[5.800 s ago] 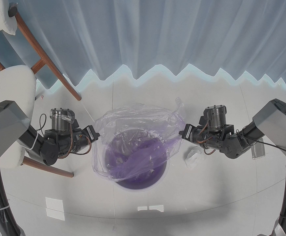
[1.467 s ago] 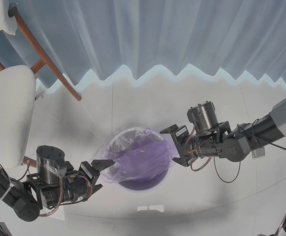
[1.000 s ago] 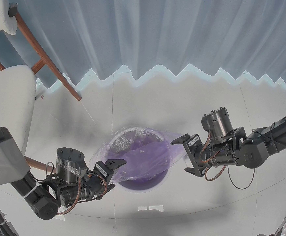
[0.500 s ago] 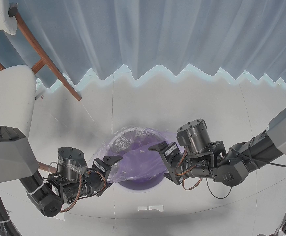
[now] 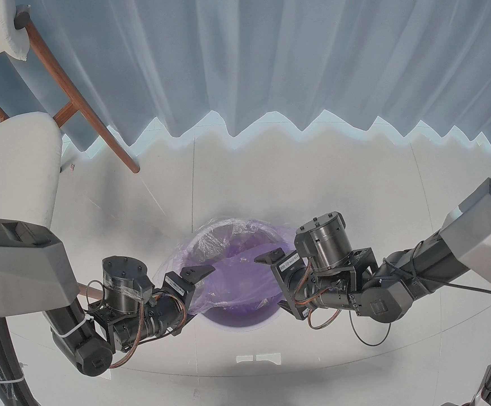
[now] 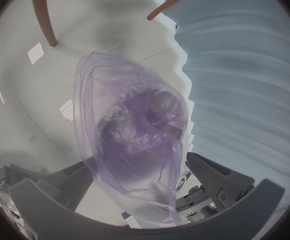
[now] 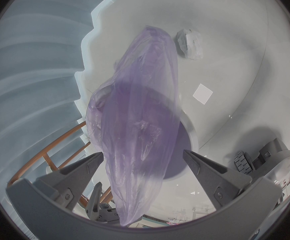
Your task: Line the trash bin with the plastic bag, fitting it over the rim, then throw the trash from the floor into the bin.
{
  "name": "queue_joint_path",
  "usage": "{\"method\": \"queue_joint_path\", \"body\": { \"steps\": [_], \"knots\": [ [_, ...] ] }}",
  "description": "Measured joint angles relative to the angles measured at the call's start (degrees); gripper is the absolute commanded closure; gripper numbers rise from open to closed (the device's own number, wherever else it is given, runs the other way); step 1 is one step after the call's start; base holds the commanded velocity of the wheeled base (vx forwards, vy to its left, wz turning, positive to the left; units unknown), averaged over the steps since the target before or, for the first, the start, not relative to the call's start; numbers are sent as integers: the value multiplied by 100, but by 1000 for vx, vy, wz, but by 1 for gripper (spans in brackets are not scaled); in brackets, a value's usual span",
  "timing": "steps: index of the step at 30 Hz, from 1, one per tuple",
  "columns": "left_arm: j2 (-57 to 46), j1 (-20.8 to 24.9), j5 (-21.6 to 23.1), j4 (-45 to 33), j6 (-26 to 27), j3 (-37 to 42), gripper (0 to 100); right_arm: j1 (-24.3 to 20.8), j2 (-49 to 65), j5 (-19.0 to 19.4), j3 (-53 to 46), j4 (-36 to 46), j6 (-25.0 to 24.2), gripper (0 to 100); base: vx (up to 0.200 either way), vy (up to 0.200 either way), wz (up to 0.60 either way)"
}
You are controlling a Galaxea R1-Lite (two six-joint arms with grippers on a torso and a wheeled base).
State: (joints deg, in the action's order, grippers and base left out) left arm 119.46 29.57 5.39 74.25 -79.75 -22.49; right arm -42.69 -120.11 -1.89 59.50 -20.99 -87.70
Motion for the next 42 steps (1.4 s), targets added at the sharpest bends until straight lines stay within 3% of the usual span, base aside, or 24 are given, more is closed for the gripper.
{"method": "queue_joint_path", "body": {
  "steps": [8, 13, 17, 24, 35, 42],
  "knots": [
    [50, 44, -39, -93, 68, 135, 100, -9, 10, -108, -71, 59, 107, 100, 0, 0, 0],
    [2, 90, -33, -194, 345, 323, 100, -118, 206, -122, -562, 41, 616, 100, 0, 0, 0],
    [-99, 171, -30, -633, 886, 445, 100, -273, 350, -180, -1017, 22, 989, 100, 0, 0, 0],
    [-179, 344, -55, -1615, 2137, 524, 100, -450, 352, -205, -1497, -13, 1163, 100, 0, 0, 0],
    [354, 735, -495, -1743, 2967, 731, 100, -719, -102, -290, -1727, -13, 1240, 100, 0, 0, 0],
    [795, 639, -1072, -1736, 3517, 572, 100, -686, -579, -733, -1471, -18, 1976, 100, 0, 0, 0]
  ]
}}
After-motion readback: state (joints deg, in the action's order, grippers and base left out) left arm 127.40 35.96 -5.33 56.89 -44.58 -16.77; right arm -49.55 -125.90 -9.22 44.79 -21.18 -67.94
